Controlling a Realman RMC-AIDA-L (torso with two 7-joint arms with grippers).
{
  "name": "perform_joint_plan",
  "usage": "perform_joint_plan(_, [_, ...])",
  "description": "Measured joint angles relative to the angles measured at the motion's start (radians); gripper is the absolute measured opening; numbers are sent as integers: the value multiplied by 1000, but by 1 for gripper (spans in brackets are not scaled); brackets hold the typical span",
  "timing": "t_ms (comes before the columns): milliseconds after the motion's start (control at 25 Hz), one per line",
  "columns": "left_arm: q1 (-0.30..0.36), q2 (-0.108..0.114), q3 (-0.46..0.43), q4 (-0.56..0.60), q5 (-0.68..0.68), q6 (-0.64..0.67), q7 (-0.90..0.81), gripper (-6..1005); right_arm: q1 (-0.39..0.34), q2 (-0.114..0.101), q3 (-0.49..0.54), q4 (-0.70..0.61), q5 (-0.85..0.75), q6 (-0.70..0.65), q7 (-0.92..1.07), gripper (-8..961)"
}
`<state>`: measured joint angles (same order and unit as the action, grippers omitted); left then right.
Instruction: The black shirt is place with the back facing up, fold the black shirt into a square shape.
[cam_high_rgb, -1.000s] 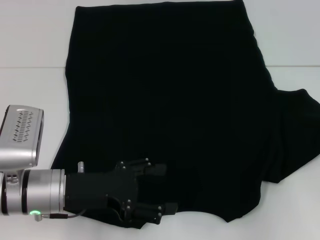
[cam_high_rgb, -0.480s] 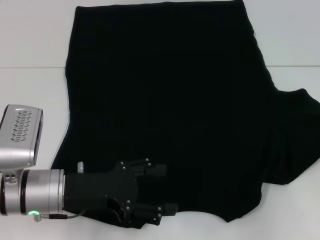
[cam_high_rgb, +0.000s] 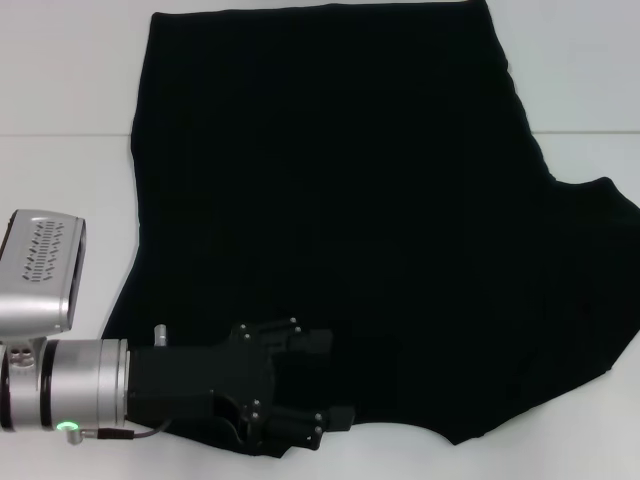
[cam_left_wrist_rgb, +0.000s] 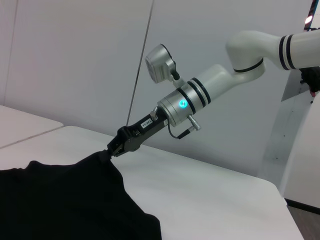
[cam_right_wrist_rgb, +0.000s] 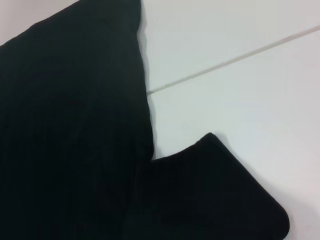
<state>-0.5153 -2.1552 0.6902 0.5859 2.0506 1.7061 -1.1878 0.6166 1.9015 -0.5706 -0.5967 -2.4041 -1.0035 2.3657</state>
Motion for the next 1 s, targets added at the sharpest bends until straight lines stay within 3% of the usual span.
perform_joint_plan(1000, [-16,7,-4,1,-3,-5,-31,933,1,-4,5,0,3,1,-18,7])
